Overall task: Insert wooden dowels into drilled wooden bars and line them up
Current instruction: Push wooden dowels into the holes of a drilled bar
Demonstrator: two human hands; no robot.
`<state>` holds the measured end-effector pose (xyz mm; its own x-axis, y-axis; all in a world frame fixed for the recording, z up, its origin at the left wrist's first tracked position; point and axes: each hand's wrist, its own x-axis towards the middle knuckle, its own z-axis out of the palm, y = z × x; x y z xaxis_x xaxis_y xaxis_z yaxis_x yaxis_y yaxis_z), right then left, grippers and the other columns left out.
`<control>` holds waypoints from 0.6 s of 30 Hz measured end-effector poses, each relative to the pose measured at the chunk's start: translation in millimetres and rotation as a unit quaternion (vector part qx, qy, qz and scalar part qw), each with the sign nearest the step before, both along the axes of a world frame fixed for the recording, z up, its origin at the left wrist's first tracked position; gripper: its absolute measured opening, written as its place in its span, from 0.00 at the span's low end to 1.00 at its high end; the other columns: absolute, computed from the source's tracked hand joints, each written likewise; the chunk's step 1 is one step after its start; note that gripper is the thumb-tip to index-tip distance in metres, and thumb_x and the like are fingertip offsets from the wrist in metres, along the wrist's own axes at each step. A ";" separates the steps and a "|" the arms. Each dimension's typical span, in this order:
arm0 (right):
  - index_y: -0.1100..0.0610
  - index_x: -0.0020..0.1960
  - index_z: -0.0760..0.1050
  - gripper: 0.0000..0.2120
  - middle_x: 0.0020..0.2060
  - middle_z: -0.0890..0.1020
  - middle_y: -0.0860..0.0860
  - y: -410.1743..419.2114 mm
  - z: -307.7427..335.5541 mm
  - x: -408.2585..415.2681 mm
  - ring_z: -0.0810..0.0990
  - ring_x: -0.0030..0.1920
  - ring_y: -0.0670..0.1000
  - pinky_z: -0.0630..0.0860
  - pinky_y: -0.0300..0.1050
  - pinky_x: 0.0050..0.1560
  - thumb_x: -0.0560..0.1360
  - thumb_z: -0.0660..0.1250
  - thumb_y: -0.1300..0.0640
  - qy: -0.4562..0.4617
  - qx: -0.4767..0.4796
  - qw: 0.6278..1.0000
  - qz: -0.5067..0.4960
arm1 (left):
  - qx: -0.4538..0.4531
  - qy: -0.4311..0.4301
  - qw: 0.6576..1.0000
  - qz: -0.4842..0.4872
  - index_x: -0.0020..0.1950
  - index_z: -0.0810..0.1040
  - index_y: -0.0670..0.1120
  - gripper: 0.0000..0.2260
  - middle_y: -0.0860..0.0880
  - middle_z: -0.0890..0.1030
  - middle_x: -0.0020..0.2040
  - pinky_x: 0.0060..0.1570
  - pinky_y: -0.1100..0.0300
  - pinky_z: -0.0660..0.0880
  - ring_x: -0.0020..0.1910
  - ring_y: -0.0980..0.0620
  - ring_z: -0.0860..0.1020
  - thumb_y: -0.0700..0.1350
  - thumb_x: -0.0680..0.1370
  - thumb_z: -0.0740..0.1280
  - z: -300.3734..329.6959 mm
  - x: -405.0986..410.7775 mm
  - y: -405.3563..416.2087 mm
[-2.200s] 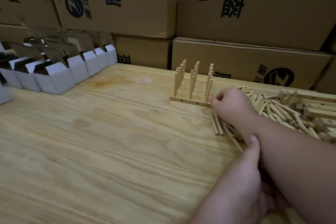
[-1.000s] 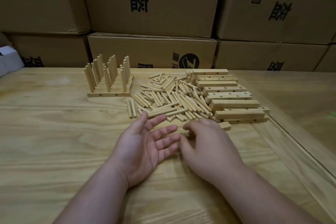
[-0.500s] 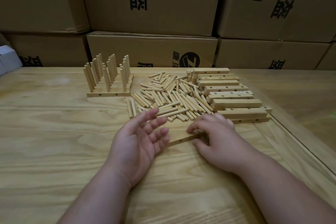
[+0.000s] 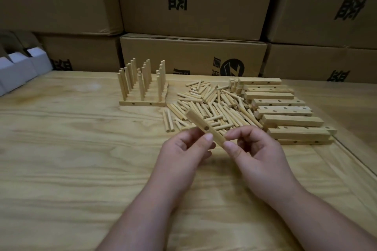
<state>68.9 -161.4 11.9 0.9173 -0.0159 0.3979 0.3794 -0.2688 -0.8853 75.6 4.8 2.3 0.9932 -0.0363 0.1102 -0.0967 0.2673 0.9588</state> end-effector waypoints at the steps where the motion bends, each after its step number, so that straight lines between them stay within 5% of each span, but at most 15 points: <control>1: 0.48 0.45 0.81 0.10 0.43 0.81 0.59 1.2 0.2 -0.8 0.77 0.41 0.59 0.76 0.52 0.43 0.72 0.75 0.62 -0.005 0.001 1.000 0.006 | 0.018 -0.004 1.000 0.002 0.55 0.85 0.45 0.10 0.46 0.87 0.52 0.50 0.57 0.81 0.53 0.48 0.85 0.47 0.76 0.72 -0.4 -0.3 -0.3; 5: 0.46 0.46 0.81 0.06 0.42 0.82 0.50 0.4 -2.5 -3.5 0.78 0.40 0.51 0.77 0.44 0.42 0.74 0.74 0.57 -0.026 -0.036 0.999 -0.001 | -0.083 0.040 0.993 0.067 0.53 0.82 0.44 0.07 0.43 0.87 0.49 0.41 0.58 0.82 0.46 0.46 0.87 0.45 0.82 0.66 5.6 3.4 3.4; 10: 0.43 0.47 0.77 0.08 0.43 0.79 0.37 -3.9 -3.3 10.6 0.76 0.47 0.42 0.68 0.30 0.45 0.75 0.70 0.57 -0.070 -0.184 0.976 -0.097 | -0.194 0.066 0.960 0.193 0.40 0.87 0.49 0.16 0.47 0.87 0.40 0.29 0.59 0.79 0.35 0.51 0.85 0.50 0.83 0.65 13.0 8.1 15.0; 14: 0.42 0.60 0.77 0.12 0.51 0.76 0.33 -0.3 10.5 45.8 0.71 0.56 0.38 0.66 0.35 0.56 0.78 0.67 0.52 -0.067 -0.355 0.929 -0.075 | -0.193 0.091 0.955 0.204 0.38 0.88 0.52 0.17 0.49 0.86 0.38 0.29 0.58 0.78 0.34 0.53 0.83 0.53 0.83 0.65 13.7 8.0 16.3; 18: 0.44 0.72 0.71 0.20 0.67 0.75 0.40 8.8 26.5 84.7 0.68 0.70 0.46 0.64 0.48 0.71 0.80 0.64 0.51 -0.057 -0.534 0.843 -0.020 | -0.197 0.097 0.953 0.206 0.47 0.85 0.46 0.14 0.49 0.85 0.37 0.26 0.60 0.76 0.31 0.55 0.82 0.52 0.83 0.65 12.6 9.7 17.0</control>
